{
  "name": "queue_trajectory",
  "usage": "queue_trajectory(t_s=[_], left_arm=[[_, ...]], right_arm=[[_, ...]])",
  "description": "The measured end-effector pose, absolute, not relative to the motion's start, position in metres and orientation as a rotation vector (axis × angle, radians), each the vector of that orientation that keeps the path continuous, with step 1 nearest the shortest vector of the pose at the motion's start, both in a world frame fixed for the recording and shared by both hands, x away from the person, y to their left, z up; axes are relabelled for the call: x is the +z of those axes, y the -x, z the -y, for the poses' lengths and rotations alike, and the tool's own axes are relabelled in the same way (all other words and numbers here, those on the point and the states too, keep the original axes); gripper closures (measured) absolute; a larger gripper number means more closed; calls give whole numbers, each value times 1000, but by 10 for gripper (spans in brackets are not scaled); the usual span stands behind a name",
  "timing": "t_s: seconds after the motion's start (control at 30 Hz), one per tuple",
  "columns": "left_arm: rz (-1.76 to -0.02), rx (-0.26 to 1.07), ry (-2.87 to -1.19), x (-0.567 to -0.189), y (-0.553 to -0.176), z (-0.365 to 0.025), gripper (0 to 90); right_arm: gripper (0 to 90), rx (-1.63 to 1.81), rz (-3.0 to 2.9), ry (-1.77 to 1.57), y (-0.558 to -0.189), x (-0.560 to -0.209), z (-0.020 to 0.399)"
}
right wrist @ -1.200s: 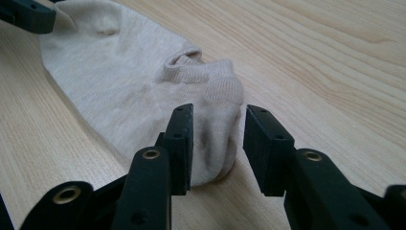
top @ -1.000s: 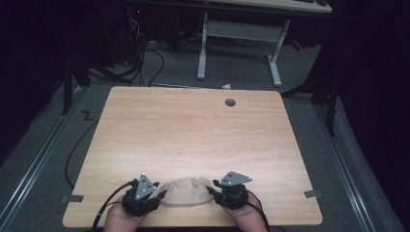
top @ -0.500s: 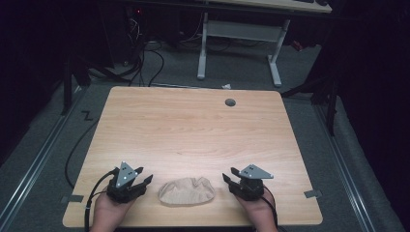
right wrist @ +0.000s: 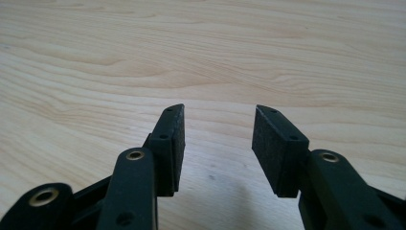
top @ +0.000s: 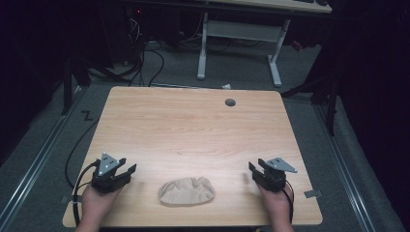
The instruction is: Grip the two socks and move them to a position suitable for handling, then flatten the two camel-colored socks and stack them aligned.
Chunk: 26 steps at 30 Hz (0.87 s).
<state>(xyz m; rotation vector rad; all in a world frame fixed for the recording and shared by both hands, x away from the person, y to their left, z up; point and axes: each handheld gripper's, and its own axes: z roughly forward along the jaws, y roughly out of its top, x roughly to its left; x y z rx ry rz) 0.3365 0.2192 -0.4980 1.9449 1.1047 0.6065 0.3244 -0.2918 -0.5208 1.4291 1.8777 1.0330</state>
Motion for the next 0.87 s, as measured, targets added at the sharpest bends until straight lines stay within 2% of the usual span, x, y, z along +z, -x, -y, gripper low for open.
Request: queue_trajectory(t_s=[0.4, 0.87], left_arm=[[-1104, 589, -1950, -502, -340, -215, 498], [-1059, 617, -1958, -495, -327, -212, 496]], right_arm=[[543, 994, -1915, -1409, -330, -525, 286], [543, 999, -1919, -1377, -326, -523, 281]])
